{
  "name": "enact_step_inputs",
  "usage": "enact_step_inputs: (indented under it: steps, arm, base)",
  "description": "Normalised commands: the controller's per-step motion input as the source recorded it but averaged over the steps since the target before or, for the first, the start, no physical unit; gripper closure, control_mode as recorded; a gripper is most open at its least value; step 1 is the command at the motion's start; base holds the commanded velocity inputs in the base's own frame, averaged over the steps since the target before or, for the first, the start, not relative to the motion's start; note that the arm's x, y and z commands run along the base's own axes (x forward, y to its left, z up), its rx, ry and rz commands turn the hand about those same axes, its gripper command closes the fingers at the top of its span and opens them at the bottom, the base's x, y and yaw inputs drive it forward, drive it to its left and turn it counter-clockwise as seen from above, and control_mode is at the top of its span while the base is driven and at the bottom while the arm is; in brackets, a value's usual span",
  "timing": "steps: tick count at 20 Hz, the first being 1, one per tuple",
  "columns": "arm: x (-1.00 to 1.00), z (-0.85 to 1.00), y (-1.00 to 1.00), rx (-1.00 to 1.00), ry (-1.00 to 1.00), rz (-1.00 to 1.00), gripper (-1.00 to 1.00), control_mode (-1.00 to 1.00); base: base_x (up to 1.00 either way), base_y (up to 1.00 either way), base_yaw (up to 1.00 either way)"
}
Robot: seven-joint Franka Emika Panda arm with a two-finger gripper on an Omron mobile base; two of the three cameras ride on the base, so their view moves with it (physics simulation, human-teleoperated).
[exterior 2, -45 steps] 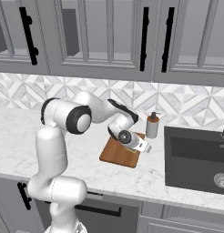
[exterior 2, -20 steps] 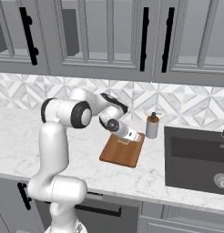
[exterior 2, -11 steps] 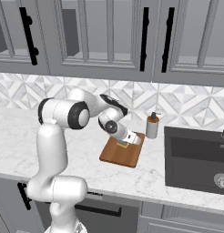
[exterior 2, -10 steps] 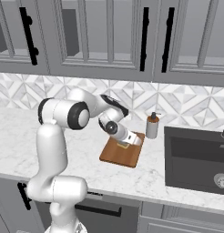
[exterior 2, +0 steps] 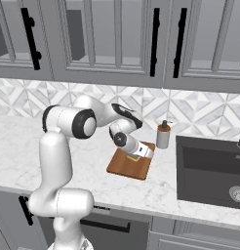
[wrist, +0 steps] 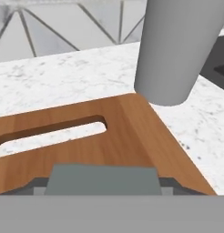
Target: Pick up the sponge from the counter and clean the cutting board by briefly scrubbing or pressing down on the cutting board. Once finished, release the sponge.
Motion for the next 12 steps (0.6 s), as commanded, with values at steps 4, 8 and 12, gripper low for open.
enact_step_inputs:
  steps: [4,8,12]
  arm:
    - [0.36,-0.20,0.17,-0.01,-0.08,0.00,1.00,-1.00]
    - [0.60,-0.16,0.35,0.05,-0.03,0.00,1.00,-1.00]
    - [0.49,-0.35,0.44,0.04,-0.03,0.00,1.00,-1.00]
  base:
    - [0.00,0.00,0.00]
    - [0.00,0.00,0.00]
    - [0.00,0.00,0.00]
